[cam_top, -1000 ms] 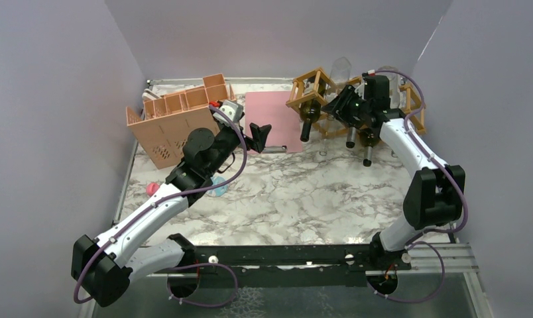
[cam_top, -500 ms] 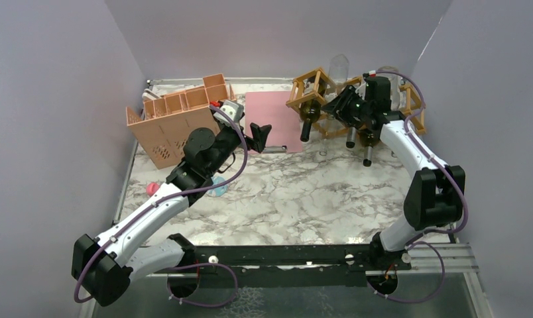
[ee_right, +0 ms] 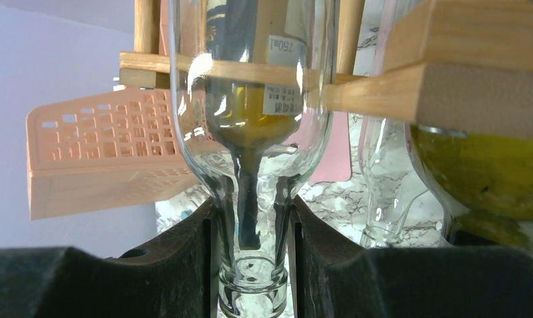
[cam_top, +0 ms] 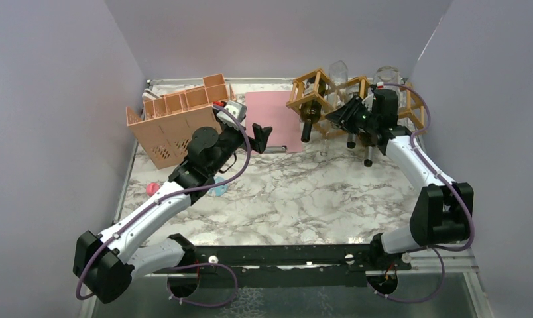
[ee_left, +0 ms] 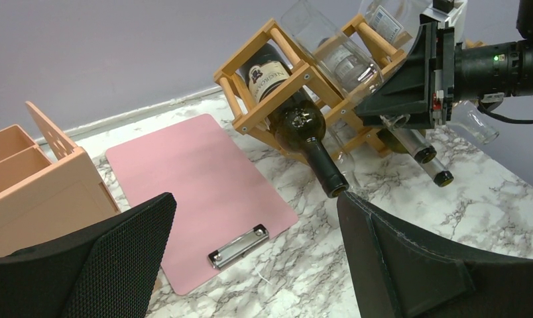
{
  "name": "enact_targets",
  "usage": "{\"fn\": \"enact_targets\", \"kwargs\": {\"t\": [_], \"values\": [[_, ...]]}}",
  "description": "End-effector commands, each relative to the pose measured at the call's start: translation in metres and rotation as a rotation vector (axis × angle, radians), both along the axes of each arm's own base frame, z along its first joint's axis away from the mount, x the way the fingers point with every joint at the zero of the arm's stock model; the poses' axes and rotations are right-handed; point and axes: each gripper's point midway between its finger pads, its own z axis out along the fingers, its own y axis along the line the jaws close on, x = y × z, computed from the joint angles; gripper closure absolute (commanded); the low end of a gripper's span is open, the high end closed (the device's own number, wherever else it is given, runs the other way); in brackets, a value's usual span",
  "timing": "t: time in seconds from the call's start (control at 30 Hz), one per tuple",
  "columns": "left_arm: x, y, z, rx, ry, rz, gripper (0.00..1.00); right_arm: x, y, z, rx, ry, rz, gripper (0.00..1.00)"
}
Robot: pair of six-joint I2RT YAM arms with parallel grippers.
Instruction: Take the wine bottle off the wine rack
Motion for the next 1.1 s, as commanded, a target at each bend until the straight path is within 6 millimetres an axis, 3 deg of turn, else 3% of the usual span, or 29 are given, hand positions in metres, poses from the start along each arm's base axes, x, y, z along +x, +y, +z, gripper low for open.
{"fn": "enact_targets", "kwargs": {"t": [0.0, 0.5, 0.7, 0.9, 1.07], "values": [[0.001, -0.003, 0.001, -0.008, -0.003, 0.002, 0.01, 0.0, -0.007, 0.026, 0.005, -0.103, -0.009, 0.76], [0.0, -0.018, -0.005, 0.017, 0.04, -0.07, 0.01, -0.035, 0.009, 0.084, -0.029, -0.241, 0.186, 0.78], [-0.01, -0.031, -0.003, 0.055, 0.009, -0.174, 0.01, -0.074, 0.025, 0.095, -0.011, -0.223, 0.376, 0.78], [-0.049, -0.051, 0.014, 0.09, -0.111, -0.417, 0.01, -0.125, 0.034, 0.09, -0.006, -0.169, 0.569, 0.78], [-0.074, -0.058, 0.02, 0.128, -0.134, -0.514, 0.01, -0.163, 0.047, 0.088, 0.073, -0.138, 0.668, 0.78]]}}
